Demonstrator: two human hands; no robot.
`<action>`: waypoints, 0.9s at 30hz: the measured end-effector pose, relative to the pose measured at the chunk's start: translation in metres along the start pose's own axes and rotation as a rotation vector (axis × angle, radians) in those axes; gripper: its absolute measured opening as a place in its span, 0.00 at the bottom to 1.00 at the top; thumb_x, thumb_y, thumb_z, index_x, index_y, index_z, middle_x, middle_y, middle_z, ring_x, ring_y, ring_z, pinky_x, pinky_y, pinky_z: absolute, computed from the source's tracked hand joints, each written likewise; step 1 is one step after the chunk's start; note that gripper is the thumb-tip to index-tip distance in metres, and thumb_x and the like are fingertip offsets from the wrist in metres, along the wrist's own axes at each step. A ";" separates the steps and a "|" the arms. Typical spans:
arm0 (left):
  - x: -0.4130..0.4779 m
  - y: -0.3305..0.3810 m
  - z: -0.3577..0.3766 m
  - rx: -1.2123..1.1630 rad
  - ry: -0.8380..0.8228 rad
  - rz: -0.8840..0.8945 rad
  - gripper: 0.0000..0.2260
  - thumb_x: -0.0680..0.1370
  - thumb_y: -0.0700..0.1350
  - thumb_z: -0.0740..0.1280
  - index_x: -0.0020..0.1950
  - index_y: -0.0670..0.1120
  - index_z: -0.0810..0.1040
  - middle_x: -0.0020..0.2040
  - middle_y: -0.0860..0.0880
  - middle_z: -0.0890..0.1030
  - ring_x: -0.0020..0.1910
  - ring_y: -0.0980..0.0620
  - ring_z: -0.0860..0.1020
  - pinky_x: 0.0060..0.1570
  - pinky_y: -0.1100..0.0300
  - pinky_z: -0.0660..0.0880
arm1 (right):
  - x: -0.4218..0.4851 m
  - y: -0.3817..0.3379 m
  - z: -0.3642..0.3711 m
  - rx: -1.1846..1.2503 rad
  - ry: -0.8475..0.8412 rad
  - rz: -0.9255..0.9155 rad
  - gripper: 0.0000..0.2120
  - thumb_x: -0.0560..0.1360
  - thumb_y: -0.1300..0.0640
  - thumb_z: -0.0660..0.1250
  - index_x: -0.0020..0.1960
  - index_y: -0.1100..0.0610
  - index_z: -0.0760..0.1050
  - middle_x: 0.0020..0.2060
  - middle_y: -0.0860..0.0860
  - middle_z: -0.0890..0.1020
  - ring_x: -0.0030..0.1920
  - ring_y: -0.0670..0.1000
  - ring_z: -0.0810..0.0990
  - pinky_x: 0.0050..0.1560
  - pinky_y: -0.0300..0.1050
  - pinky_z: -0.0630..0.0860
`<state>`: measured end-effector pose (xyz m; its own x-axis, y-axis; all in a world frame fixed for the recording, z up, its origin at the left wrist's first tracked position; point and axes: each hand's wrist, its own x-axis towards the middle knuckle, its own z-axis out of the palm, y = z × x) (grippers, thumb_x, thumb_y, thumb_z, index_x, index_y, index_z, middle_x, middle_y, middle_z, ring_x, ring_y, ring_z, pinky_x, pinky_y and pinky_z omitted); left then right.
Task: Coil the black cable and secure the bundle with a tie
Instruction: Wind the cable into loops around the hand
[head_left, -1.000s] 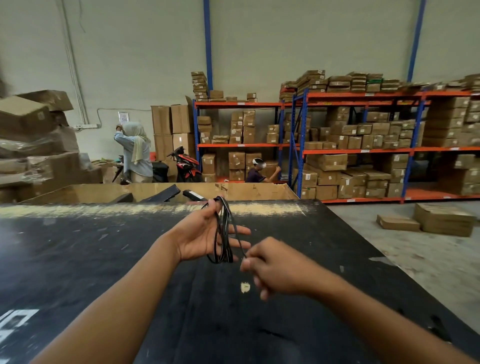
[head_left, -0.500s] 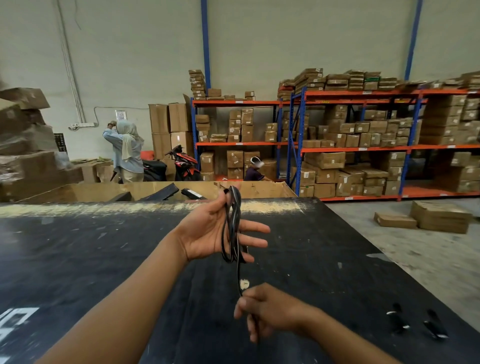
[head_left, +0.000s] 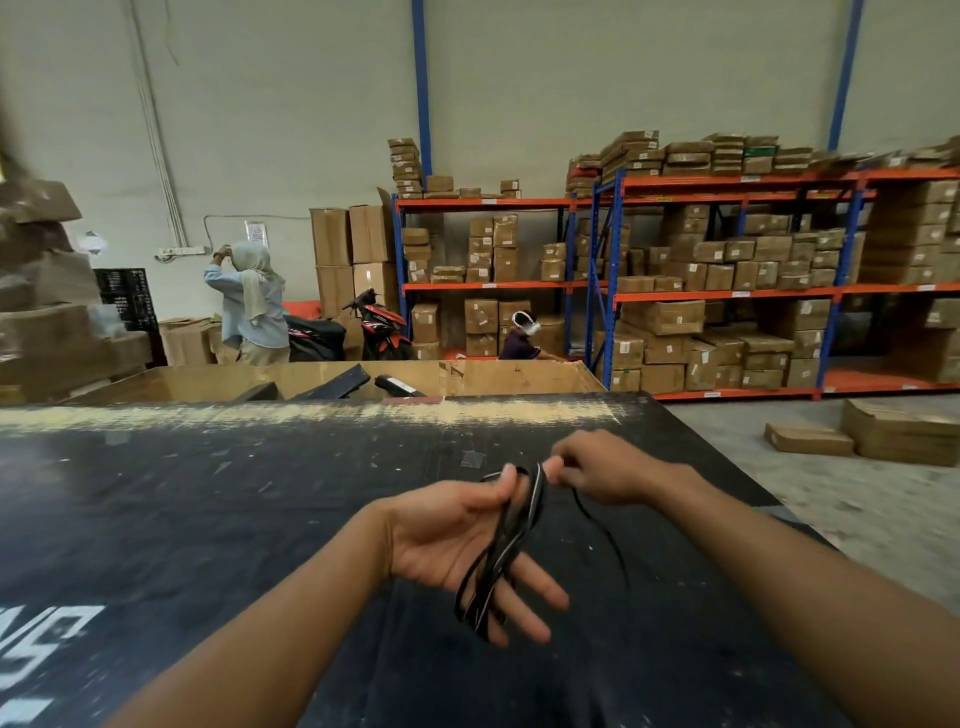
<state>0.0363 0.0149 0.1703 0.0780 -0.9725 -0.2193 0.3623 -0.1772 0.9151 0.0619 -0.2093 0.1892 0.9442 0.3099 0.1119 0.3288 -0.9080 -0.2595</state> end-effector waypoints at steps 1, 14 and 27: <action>0.000 -0.003 -0.002 0.006 0.033 -0.033 0.19 0.79 0.65 0.51 0.71 0.74 0.57 0.71 0.29 0.61 0.69 0.22 0.55 0.66 0.26 0.49 | 0.003 -0.001 -0.008 -0.024 0.016 -0.020 0.06 0.77 0.56 0.67 0.42 0.48 0.77 0.40 0.43 0.80 0.45 0.47 0.79 0.50 0.49 0.78; -0.017 -0.020 -0.046 -0.055 0.554 -0.013 0.27 0.77 0.67 0.49 0.68 0.51 0.63 0.61 0.31 0.77 0.64 0.28 0.73 0.62 0.29 0.64 | -0.003 -0.037 -0.054 -0.156 0.201 -0.119 0.07 0.75 0.50 0.70 0.49 0.53 0.83 0.45 0.49 0.85 0.47 0.48 0.81 0.50 0.50 0.79; -0.036 0.016 -0.069 -0.295 0.692 0.425 0.26 0.80 0.64 0.47 0.68 0.47 0.64 0.63 0.27 0.74 0.62 0.29 0.75 0.55 0.27 0.70 | -0.066 -0.085 0.030 0.452 -0.062 -0.112 0.09 0.80 0.56 0.61 0.46 0.54 0.79 0.29 0.48 0.80 0.30 0.43 0.81 0.37 0.41 0.79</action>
<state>0.1036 0.0580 0.1693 0.7752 -0.6196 -0.1228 0.3928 0.3206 0.8620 -0.0281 -0.1440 0.1754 0.8973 0.4279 0.1089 0.3920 -0.6584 -0.6426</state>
